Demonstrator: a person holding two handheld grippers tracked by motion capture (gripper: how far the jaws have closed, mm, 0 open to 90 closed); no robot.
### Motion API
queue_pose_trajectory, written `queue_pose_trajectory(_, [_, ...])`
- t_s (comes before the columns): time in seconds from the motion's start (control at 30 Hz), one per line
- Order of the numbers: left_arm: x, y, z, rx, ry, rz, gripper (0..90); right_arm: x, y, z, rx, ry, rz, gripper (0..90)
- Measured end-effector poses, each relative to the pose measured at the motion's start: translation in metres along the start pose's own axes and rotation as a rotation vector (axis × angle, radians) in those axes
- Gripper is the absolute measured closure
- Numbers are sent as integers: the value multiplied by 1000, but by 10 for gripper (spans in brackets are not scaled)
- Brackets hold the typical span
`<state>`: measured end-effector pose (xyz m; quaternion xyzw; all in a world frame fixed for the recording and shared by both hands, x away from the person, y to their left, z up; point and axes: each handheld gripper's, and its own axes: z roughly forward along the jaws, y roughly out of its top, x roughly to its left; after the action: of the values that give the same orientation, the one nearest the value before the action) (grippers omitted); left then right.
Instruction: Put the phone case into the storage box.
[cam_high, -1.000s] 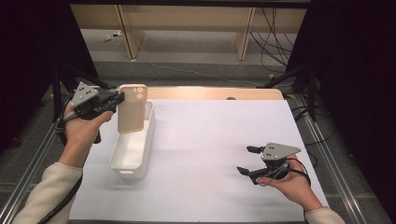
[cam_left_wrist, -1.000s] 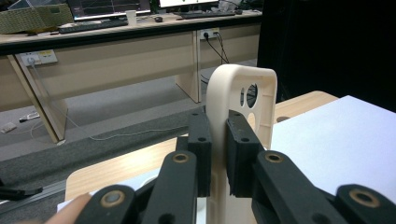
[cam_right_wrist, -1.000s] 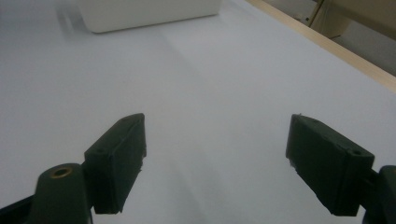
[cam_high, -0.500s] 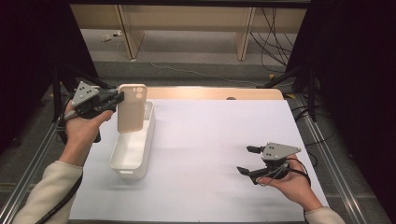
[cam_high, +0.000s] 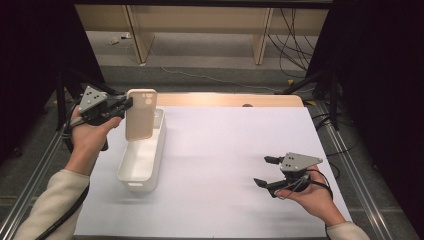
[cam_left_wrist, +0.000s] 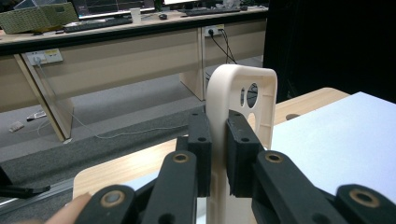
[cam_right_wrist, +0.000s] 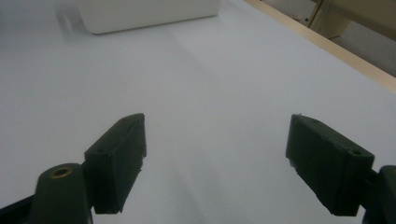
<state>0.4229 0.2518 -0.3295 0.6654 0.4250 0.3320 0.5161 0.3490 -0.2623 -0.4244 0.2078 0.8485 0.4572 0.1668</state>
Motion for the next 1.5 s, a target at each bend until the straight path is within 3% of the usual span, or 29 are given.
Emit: queue_pose_trajectory(1.5, [5,-3,19,-9,2,10,817,0,0,0,1,1,-1,217])
